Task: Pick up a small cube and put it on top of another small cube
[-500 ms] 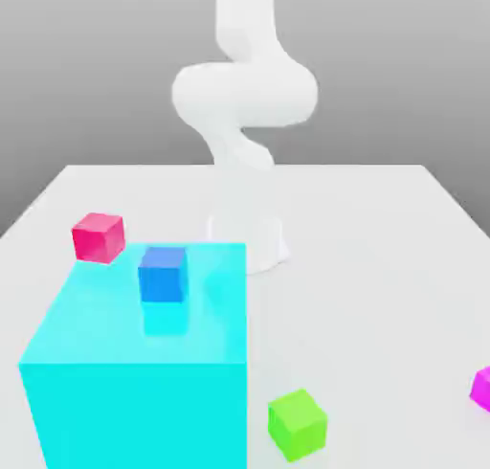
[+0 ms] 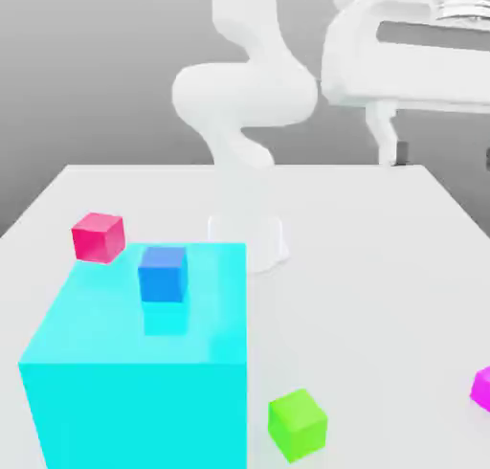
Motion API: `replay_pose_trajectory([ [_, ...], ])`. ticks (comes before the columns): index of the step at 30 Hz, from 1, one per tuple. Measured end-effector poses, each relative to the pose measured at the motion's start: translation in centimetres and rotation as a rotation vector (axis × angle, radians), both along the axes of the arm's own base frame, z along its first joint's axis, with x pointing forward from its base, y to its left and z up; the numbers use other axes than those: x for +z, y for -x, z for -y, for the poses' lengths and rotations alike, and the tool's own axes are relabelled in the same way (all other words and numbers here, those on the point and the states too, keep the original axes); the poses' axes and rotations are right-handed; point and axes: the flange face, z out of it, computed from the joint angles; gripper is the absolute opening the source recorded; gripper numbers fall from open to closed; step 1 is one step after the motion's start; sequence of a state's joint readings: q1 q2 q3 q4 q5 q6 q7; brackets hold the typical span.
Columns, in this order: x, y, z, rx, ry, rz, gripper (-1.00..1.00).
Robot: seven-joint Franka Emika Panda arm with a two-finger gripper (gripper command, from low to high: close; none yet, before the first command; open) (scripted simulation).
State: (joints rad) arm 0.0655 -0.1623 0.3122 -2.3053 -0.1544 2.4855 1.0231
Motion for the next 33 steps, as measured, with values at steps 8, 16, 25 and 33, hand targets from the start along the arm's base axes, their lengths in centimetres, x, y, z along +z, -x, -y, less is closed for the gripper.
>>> replay_pose_trajectory([
  [8, -13.9, 2.8, -9.2, 0.142, 0.033, -0.193, 0.00],
  [16, -26.6, 8.6, -15.3, 0.247, 0.036, -0.362, 0.00],
  [25, -31.5, 9.0, -15.5, 0.251, 0.036, -0.367, -1.00],
  [33, -23.9, 6.0, -11.6, 0.122, 0.031, -0.356, -1.00],
])
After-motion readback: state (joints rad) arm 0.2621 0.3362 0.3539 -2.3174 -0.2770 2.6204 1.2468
